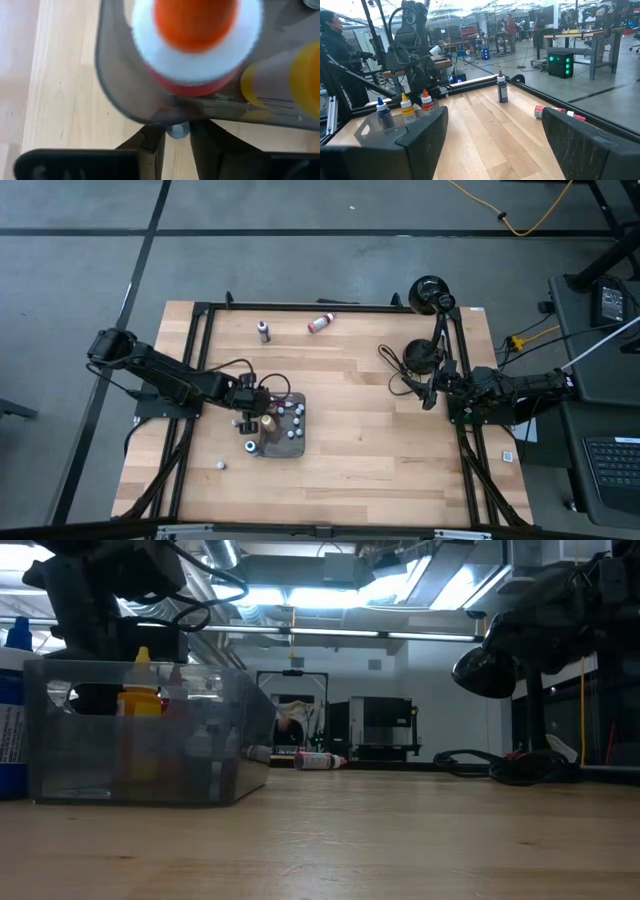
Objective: Pick & Place food coloring
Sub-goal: Put the blue food coloring bottle into the bin
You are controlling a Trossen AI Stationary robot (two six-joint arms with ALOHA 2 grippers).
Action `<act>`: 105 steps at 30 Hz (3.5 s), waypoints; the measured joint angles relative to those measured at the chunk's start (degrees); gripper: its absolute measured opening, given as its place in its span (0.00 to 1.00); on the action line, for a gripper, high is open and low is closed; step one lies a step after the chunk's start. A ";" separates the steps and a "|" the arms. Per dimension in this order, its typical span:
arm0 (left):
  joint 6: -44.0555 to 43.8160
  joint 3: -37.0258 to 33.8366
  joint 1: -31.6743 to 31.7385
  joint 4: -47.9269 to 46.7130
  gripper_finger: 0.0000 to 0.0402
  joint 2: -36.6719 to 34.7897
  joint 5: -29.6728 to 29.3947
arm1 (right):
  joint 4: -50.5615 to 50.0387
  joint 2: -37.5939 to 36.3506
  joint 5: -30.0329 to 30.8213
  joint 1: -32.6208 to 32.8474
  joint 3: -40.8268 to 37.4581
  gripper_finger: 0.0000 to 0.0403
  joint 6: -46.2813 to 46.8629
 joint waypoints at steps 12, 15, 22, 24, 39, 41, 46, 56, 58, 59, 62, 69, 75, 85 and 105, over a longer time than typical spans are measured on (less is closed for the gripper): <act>-10.58 1.41 -0.07 -7.58 0.17 -8.49 2.31 | 0.00 -0.01 0.00 0.01 0.00 0.80 0.00; -10.64 3.33 -0.07 -11.43 0.17 -11.78 1.76 | 0.00 -0.01 0.00 0.00 0.00 0.80 0.00; -9.94 10.43 -2.79 -18.28 0.16 -17.07 2.20 | -0.01 -0.01 0.00 0.00 0.00 0.80 0.00; -9.70 13.38 -3.97 -20.34 0.16 -17.62 2.18 | 0.00 -0.02 0.02 0.00 0.00 0.80 0.00; -5.58 39.78 -7.67 -34.26 0.16 -7.21 -1.66 | -0.02 -0.02 0.00 0.00 0.00 0.80 0.00; -4.93 42.29 -7.62 -35.23 0.16 -4.44 -2.40 | -0.01 -0.02 0.00 0.02 0.00 0.80 0.00; -4.15 46.47 -6.35 -35.99 0.16 2.86 -2.79 | -0.01 -0.02 0.00 0.00 -0.01 0.80 0.00; -5.52 47.15 -3.60 -33.69 0.16 15.24 -3.08 | 0.00 -0.02 0.00 0.00 0.00 0.80 0.00; -5.63 47.00 -2.92 -32.52 0.16 16.75 -3.46 | 0.00 -0.02 0.00 0.01 0.00 0.80 0.00; -5.56 46.89 -2.49 -31.99 0.16 17.48 -3.53 | 0.00 -0.02 0.00 0.00 0.00 0.80 0.00; -2.99 45.77 -1.30 -29.95 0.16 19.19 -3.85 | -0.01 -0.01 0.00 0.01 0.00 0.80 0.00; 5.07 42.38 0.11 -25.25 0.16 21.43 -0.67 | -0.01 0.00 0.01 0.00 0.00 0.80 0.00; 10.08 37.31 0.41 -18.56 0.16 21.52 1.36 | 0.00 -0.02 0.00 0.00 -0.02 0.80 0.00; 10.56 31.44 0.37 -12.34 0.16 21.49 2.88 | -0.02 -0.02 0.00 0.02 0.00 0.80 0.00; 9.86 30.49 1.25 -9.86 0.16 25.93 0.14 | 0.00 -0.02 0.01 0.00 0.00 0.80 0.00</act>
